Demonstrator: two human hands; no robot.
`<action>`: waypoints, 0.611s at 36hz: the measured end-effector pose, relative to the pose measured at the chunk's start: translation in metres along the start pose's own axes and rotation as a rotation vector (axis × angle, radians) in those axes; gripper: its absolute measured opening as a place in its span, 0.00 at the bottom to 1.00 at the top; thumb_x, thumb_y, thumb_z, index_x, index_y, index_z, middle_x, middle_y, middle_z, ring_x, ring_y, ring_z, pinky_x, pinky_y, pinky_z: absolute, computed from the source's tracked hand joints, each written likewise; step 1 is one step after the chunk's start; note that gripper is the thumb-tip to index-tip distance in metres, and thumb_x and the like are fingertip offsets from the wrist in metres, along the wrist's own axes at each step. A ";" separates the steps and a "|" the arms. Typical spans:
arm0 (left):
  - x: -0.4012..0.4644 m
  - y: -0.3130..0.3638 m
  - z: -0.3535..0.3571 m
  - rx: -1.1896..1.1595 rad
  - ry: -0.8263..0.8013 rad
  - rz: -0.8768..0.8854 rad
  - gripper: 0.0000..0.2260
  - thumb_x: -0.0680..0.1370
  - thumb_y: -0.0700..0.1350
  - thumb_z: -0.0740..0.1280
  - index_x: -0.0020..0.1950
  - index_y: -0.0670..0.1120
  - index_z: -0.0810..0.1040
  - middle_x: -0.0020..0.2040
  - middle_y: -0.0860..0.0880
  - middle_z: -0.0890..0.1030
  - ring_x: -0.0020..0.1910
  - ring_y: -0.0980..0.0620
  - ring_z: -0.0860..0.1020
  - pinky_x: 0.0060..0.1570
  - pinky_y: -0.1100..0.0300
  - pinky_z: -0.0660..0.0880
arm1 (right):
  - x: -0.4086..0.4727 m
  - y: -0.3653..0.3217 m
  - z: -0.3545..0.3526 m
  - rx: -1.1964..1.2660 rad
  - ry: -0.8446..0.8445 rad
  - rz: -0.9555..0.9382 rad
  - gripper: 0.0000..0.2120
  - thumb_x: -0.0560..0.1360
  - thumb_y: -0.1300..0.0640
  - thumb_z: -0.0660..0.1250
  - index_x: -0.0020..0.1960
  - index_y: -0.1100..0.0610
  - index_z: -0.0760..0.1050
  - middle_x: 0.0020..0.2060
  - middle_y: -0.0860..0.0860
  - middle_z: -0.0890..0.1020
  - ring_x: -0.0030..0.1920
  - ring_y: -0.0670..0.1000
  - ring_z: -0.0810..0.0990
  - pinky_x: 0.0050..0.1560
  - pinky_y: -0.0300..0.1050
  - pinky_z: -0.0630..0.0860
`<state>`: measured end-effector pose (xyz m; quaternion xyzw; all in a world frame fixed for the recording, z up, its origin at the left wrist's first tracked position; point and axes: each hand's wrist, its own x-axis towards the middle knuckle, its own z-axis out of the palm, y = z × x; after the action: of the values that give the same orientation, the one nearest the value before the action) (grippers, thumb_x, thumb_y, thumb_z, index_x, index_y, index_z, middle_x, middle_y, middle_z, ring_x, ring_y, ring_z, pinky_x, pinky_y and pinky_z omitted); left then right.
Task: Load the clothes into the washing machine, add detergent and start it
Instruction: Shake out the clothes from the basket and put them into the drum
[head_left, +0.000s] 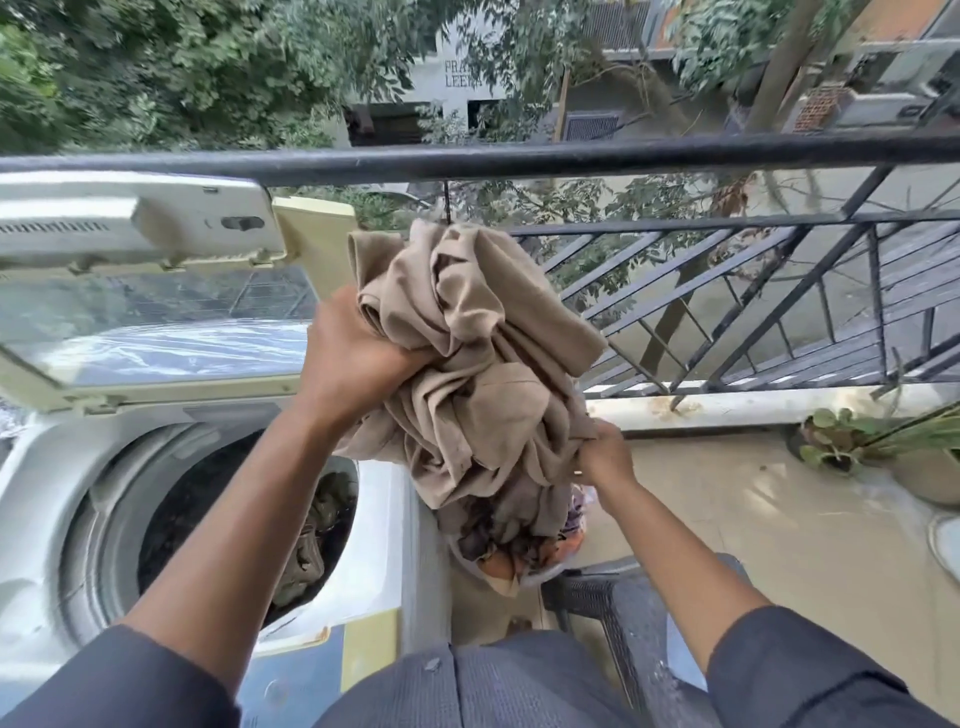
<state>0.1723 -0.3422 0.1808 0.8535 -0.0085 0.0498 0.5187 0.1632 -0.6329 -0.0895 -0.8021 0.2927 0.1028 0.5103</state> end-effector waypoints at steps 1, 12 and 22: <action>-0.002 -0.002 0.002 0.042 -0.011 -0.025 0.22 0.57 0.65 0.78 0.47 0.58 0.86 0.42 0.59 0.87 0.47 0.60 0.85 0.48 0.52 0.83 | -0.003 -0.013 -0.008 0.029 0.017 -0.010 0.09 0.70 0.48 0.63 0.43 0.49 0.81 0.38 0.55 0.86 0.41 0.62 0.86 0.42 0.66 0.84; -0.009 -0.040 0.031 0.322 0.027 -0.148 0.36 0.61 0.73 0.76 0.65 0.60 0.75 0.55 0.48 0.86 0.54 0.38 0.83 0.53 0.47 0.81 | -0.096 -0.127 -0.102 0.340 0.038 -0.191 0.11 0.76 0.62 0.63 0.45 0.58 0.85 0.40 0.52 0.88 0.42 0.53 0.84 0.45 0.46 0.77; -0.007 -0.031 0.047 -0.136 0.007 -0.424 0.43 0.59 0.66 0.82 0.70 0.57 0.72 0.59 0.55 0.85 0.55 0.51 0.85 0.55 0.52 0.82 | -0.164 -0.184 -0.080 0.407 -0.240 -0.482 0.16 0.80 0.70 0.62 0.47 0.54 0.84 0.42 0.50 0.88 0.42 0.46 0.86 0.42 0.38 0.80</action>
<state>0.1714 -0.3696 0.1308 0.7991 0.1696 -0.0583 0.5739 0.1258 -0.5866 0.1621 -0.7120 0.0468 0.0125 0.7005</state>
